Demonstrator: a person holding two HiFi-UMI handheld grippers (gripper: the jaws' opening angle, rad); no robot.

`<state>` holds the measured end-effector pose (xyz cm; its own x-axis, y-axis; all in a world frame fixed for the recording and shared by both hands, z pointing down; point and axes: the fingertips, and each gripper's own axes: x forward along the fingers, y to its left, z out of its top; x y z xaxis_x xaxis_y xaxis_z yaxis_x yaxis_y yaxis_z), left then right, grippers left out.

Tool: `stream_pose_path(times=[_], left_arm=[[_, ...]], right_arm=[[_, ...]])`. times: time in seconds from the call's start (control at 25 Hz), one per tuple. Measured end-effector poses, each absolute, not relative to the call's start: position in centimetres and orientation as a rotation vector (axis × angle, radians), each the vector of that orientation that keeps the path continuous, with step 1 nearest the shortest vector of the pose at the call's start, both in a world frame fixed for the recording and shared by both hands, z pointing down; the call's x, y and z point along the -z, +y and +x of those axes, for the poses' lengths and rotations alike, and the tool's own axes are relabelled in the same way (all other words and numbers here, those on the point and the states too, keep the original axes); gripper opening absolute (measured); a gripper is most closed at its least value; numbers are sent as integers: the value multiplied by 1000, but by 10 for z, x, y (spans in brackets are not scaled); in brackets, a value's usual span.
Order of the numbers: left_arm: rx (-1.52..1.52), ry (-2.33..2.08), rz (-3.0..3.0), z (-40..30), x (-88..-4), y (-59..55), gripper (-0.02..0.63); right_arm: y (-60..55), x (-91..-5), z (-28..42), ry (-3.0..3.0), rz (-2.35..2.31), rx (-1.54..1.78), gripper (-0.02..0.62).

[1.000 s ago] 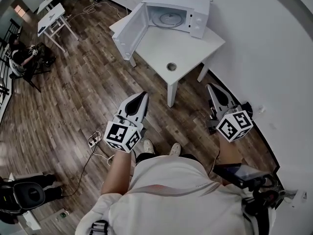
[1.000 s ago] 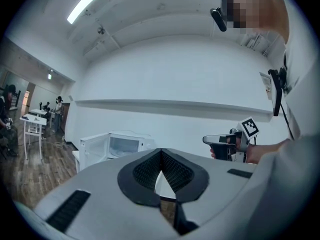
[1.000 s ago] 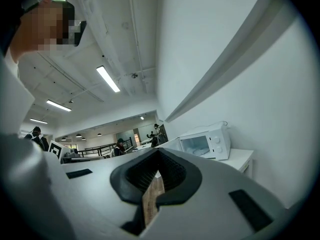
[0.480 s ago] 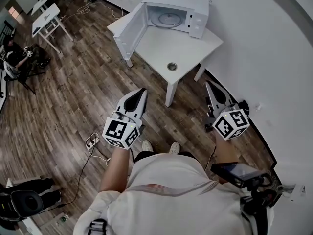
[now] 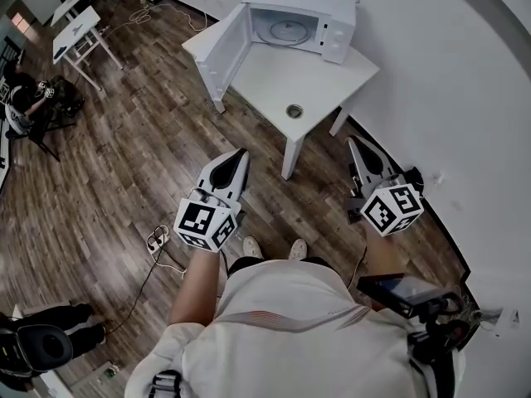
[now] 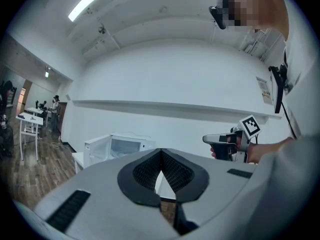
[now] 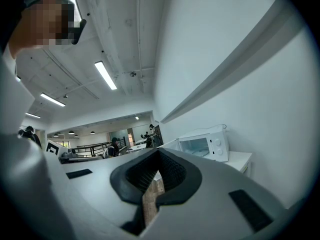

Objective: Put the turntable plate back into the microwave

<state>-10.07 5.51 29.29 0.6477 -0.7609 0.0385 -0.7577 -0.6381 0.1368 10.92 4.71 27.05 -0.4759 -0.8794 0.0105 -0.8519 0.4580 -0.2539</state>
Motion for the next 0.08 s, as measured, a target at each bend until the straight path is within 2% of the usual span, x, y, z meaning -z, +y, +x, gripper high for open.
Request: stream_pose_path(times=[0.08], left_arm=[[40,-1259,2721,-101,-293,54,9]], right_arm=[[47,-271,108,2576,-1535,342,3]])
